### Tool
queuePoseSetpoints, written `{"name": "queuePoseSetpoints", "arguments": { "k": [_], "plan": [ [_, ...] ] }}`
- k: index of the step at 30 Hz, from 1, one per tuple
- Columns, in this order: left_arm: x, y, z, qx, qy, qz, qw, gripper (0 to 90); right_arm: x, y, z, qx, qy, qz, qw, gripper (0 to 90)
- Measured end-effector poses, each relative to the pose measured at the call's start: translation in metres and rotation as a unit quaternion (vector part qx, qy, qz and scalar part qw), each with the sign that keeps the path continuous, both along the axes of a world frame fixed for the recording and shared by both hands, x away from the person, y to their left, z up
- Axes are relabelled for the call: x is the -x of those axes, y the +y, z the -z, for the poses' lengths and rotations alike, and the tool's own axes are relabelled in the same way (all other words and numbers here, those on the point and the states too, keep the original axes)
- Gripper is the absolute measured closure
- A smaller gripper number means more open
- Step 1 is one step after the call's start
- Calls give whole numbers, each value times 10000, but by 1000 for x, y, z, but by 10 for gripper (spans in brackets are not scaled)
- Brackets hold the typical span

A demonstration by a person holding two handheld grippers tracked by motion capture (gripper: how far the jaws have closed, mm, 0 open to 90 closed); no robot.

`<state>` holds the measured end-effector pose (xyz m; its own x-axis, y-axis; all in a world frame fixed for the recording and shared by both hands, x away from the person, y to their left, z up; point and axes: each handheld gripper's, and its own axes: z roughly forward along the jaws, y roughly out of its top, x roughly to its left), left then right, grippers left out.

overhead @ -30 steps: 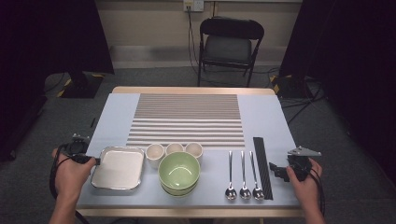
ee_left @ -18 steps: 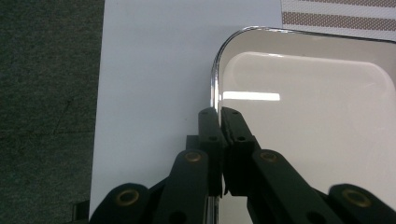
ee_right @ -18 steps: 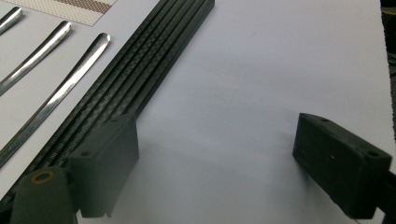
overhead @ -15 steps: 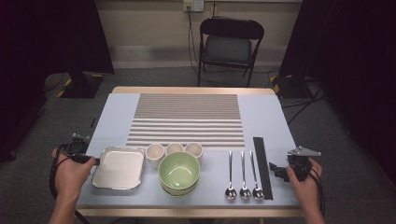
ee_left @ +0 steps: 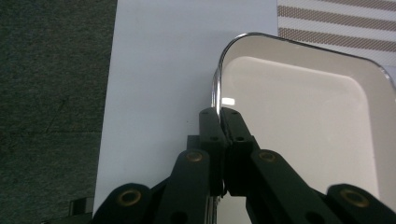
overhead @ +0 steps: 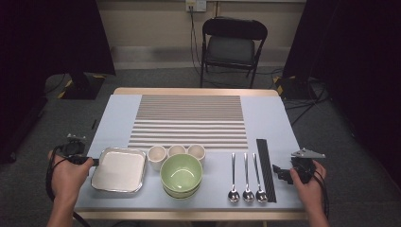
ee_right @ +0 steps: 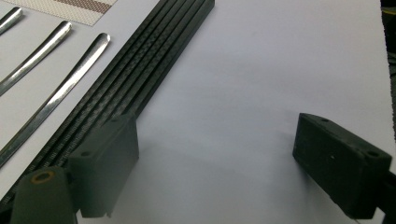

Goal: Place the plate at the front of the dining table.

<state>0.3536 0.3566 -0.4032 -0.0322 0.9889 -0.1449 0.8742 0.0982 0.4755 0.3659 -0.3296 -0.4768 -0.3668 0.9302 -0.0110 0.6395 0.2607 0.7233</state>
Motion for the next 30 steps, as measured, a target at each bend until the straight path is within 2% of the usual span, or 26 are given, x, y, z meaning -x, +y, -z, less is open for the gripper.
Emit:
{"name": "queuePoseSetpoints", "arguments": {
  "k": [2,4,8,9,14,16,18,20,23,26,30],
  "plan": [
    [2,4,-1,-38,-24,-44,10000,888,0,0,0,0,4,6,10000,132],
    [2,6,0,63,-50,31,10000,888,0,0,0,1,0,0,10000,132],
    [0,5,6,-8,2,110,9999,874,0,0,0,1,7,6,10000,132],
    [-1,6,9,47,67,151,9999,868,0,0,0,-1,7,6,10000,132],
    [-2,9,14,187,72,188,9996,869,0,0,0,-5,10,2,10000,132],
    [-2,11,15,400,108,171,9990,882,0,0,0,-3,4,0,10000,132],
    [-2,14,16,492,112,209,9985,887,0,0,0,-2,4,-1,10000,132],
    [-1,16,15,575,117,104,9982,888,0,0,0,-2,2,5,10000,132],
    [1,21,12,545,110,59,9984,889,0,0,0,-3,0,4,10000,132],
    [2,25,10,732,83,-20,9973,889,0,0,0,-5,1,3,10000,132],
    [2,26,6,834,30,-84,9965,889,0,0,0,-10,8,6,10000,132]
  ]
}}
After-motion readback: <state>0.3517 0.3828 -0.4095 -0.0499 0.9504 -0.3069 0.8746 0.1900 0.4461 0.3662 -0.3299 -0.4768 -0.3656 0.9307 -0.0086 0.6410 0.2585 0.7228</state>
